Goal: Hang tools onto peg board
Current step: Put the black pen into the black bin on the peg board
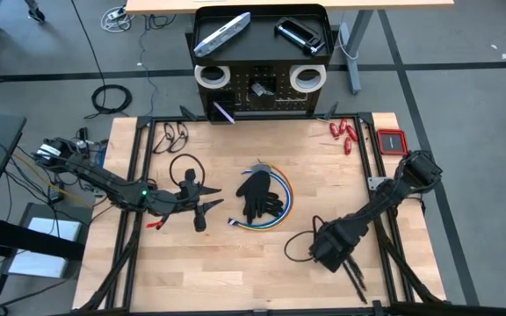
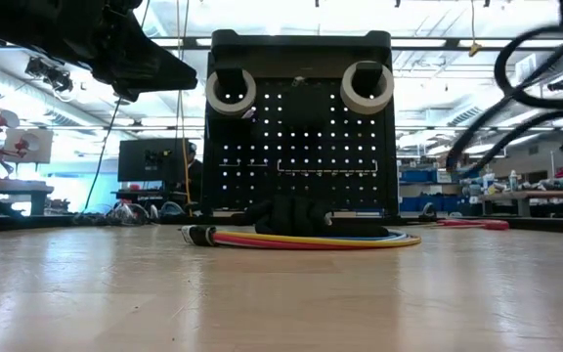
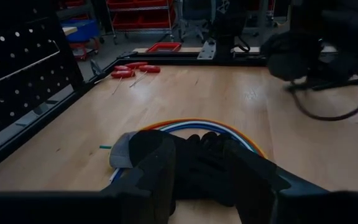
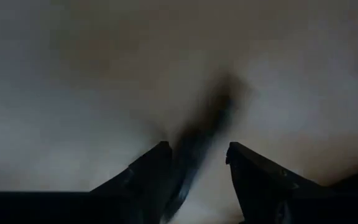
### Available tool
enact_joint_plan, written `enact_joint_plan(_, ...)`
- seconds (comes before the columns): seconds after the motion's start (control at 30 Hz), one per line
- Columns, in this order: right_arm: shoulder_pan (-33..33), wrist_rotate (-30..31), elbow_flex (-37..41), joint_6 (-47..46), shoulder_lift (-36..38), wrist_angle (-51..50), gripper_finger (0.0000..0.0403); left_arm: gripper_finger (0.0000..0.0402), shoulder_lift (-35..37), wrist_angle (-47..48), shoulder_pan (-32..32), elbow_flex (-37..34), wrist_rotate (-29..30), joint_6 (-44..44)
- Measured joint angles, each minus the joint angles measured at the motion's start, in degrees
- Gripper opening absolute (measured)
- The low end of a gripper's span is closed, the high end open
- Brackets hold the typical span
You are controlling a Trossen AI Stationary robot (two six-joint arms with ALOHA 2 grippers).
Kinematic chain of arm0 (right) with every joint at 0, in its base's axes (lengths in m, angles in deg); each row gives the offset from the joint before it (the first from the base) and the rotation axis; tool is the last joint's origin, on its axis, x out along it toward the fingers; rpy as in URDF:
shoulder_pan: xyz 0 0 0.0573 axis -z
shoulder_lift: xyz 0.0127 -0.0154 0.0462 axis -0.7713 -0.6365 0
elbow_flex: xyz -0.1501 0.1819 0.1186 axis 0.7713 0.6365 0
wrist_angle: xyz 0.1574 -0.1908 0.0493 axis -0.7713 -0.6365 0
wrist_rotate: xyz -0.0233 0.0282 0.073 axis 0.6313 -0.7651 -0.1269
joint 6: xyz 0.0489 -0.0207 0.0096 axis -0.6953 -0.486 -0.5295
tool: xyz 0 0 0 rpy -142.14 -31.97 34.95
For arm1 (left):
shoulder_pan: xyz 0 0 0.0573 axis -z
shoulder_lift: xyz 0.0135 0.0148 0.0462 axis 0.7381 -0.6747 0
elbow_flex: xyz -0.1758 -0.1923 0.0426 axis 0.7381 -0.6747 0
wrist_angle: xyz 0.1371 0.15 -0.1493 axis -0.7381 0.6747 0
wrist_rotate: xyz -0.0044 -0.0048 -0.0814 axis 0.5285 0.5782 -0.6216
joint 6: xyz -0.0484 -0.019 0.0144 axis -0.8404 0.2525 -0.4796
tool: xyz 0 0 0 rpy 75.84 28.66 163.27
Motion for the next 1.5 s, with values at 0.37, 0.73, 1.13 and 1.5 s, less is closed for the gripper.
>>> enact_joint_plan(0.37,6.6,3.2,1.4,7.1,0.2,2.6,0.0117,0.0145,0.0,0.1,0.0,0.0,0.0,0.2)
enact_joint_plan(0.73,8.0,11.4,-1.8,12.6,-0.1,0.5,0.0010,0.0145,1.9,1.9,0.0,0.0,0.2,0.4)
enact_joint_plan(1.13,11.7,40.7,-22.9,29.0,0.2,-9.4,0.0004,0.0145,12.5,10.9,0.1,0.0,2.4,-1.1)
enact_joint_plan(1.5,7.7,51.0,-20.1,34.6,1.2,1.7,0.0045,0.0145,6.4,9.0,0.2,0.0,-1.9,-2.8)
